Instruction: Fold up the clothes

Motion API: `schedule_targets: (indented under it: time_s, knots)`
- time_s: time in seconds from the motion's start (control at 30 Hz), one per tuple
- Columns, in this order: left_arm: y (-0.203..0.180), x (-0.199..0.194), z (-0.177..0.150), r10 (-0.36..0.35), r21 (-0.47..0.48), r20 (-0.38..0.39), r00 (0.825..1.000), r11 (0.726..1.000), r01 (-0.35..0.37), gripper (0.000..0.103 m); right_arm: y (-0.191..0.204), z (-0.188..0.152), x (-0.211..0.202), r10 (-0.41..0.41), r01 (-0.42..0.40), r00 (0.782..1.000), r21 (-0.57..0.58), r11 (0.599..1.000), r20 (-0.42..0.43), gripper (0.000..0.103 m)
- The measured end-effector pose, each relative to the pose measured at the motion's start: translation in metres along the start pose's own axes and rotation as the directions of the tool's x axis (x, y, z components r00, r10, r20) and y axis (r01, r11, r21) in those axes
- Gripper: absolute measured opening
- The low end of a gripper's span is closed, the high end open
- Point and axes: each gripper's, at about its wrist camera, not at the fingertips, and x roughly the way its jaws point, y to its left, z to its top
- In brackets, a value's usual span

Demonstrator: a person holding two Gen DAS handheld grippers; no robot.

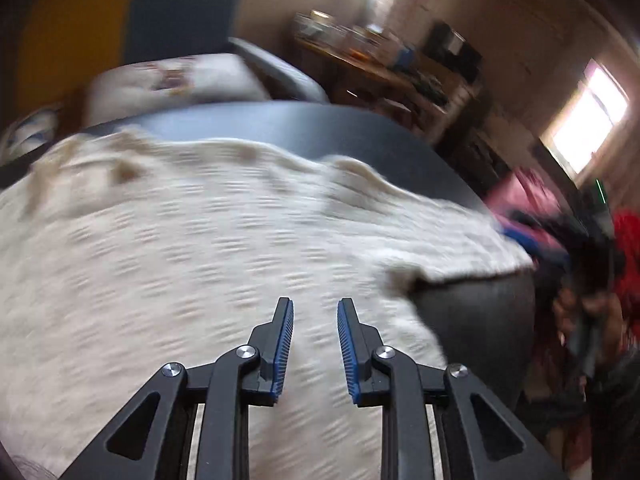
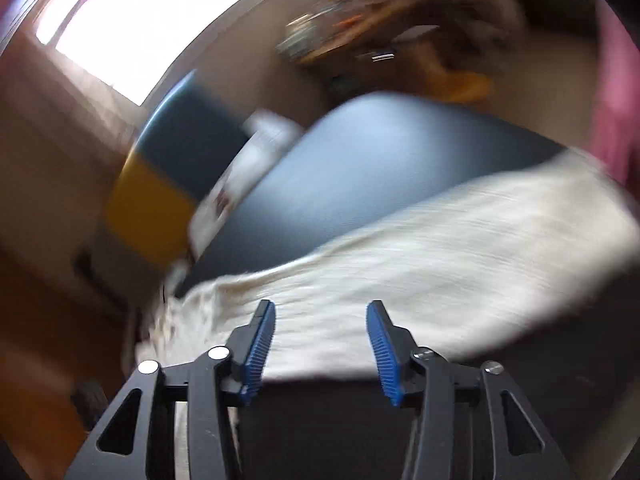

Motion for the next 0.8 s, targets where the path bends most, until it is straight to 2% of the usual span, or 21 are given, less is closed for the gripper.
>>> schedule_targets:
  time_s: [0.07, 0.13, 0.27, 0.4, 0.6, 0.8]
  knots:
    - [0.022, -0.017, -0.006, 0.065, -0.046, 0.028, 0.997, 0.997, -0.063, 0.022, -0.042, -0.001, -0.031, -0.057, 0.051, 0.997, 0.103, 0.993, 0.059, 0.057]
    - [0.043, -0.029, -0.012, 0.112, -0.093, 0.039, 0.993, 0.99, -0.108, 0.022, -0.073, 0.004, -0.049, -0.057, 0.037, 0.993, 0.196, 0.98, 0.1, 0.057]
    - [0.07, -0.037, -0.026, 0.18, -0.162, 0.011, 0.984, 0.971, -0.176, 0.023, -0.095, 0.018, -0.04, -0.039, 0.001, 0.99, 0.269, 0.963, 0.135, 0.057]
    - [0.08, -0.034, -0.035, 0.191, -0.169, 0.002, 0.982, 0.967, -0.188, 0.023, -0.095, 0.029, -0.018, -0.046, 0.004, 0.99, 0.289, 0.957, 0.137, 0.057]
    - [0.077, -0.031, -0.035, 0.212, -0.145, -0.007, 0.977, 0.967, -0.21, 0.023, -0.093, 0.02, -0.018, -0.05, -0.029, 0.974, 0.342, 0.939, 0.219, 0.057]
    - [0.073, -0.039, -0.013, 0.159, -0.148, 0.011, 0.987, 0.977, -0.156, 0.023, -0.091, 0.011, -0.02, -0.061, -0.017, 0.975, 0.344, 0.939, 0.213, 0.058]
